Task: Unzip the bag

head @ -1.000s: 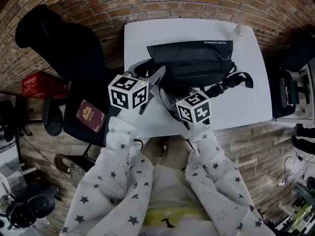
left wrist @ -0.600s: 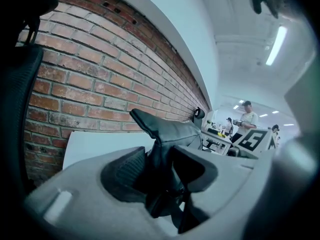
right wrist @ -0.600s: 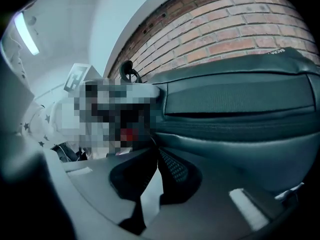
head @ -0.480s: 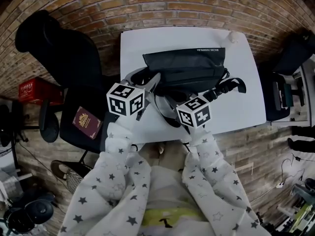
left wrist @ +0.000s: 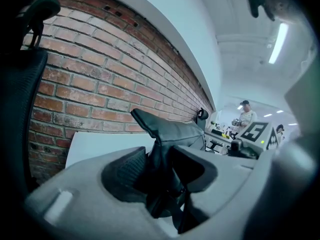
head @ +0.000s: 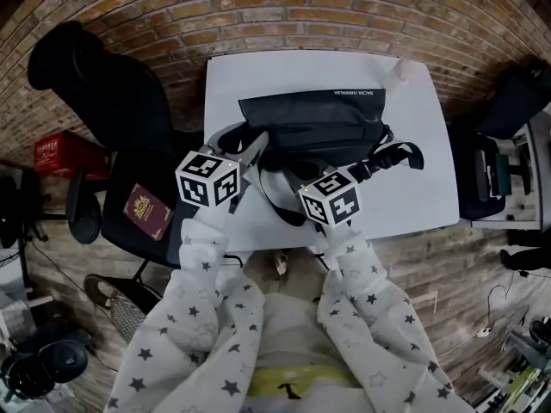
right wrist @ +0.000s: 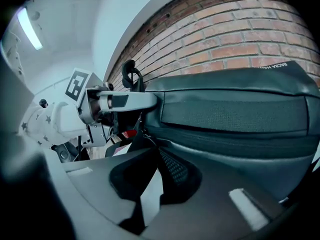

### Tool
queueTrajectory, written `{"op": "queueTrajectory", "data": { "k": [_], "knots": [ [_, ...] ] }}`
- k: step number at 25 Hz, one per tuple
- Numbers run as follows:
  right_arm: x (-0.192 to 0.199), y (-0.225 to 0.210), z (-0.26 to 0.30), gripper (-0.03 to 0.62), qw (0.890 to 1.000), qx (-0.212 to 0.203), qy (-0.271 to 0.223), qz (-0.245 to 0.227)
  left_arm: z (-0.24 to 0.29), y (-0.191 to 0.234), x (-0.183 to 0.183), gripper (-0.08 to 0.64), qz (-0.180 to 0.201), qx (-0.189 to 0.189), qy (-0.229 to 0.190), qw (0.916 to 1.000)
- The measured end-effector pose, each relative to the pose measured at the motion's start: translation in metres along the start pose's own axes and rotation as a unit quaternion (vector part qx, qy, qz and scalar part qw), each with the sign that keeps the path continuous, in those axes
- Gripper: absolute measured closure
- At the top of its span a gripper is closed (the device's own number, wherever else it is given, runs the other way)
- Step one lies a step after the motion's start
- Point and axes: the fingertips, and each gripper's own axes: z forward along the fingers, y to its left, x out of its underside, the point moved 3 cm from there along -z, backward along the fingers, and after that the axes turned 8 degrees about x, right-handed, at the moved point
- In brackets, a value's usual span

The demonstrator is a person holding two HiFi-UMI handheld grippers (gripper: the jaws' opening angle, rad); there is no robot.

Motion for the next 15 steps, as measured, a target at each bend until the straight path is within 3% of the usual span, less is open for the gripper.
{"op": "queueTrajectory", "data": {
  "k": [15],
  "knots": [
    [-0.004,-0.007,0.002,0.577,0.999,0.022,0.010,-0.023,-0.008,0.007,0.002,0.396,0.005,-0.010,-0.010,0.9999]
  ]
}}
